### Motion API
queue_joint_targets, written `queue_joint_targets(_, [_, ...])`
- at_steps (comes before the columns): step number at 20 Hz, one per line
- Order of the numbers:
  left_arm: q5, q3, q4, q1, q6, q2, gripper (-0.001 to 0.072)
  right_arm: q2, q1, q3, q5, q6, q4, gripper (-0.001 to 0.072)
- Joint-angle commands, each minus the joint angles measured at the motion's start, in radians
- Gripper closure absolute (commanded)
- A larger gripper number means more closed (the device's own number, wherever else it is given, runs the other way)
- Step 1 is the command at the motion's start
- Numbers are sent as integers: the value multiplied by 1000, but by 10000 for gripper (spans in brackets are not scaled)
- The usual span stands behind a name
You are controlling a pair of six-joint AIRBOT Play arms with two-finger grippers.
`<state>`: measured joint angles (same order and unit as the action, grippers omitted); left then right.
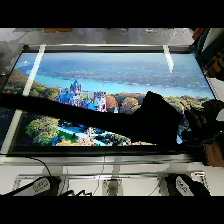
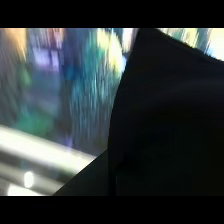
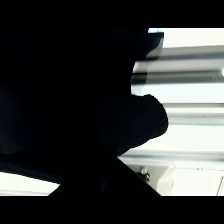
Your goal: Fold the clothes and pants, and hang the long-sleeved shirts on hangers.
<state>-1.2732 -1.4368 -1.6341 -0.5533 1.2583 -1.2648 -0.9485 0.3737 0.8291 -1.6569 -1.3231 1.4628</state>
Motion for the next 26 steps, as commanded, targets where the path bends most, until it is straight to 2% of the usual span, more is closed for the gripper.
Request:
queue_joint_targets(1, [-33,195,-20,-77,-21,23,702,0,0,-1,-28,10,12,692])
queue_joint_targets(4, [-26,303,-42,-127,-20,13,702,0,0,-27,108,62,30,692])
queue_joint_targets(6, [-31,360,-42,-145,-19,13,702,0,0,-67,244,61,31,692])
queue_joint_targets(7, [-34,387,-42,-149,-19,13,702,0,0,-85,260,61,31,692])
queue_joint_targets(12, [-22,468,-46,-149,-20,12,702,0,0,-106,188,61,58,692])
queue_joint_targets(16, [-19,471,-121,-149,-21,12,701,0,0,-106,130,61,94,690])
queue_joint_targets(17, [-6,471,-119,-149,-20,12,686,0,0,-106,131,61,90,613])
queue_joint_targets(18, [4,471,-119,-148,-20,12,490,0,0,-106,131,61,86,311])
queue_joint_targets(19, [6,471,-120,-148,-20,12,120,0,0,-106,130,61,86,80])
queue_joint_targets(20, [13,470,-120,-148,-20,12,14,0,0,-106,130,61,86,28])
queue_joint_targets(23, [35,470,-124,-146,-19,13,11,0,0,-91,154,61,85,29])
queue_joint_targets(26, [56,463,-120,-127,-1,13,11,0,0,-26,292,50,11,30])
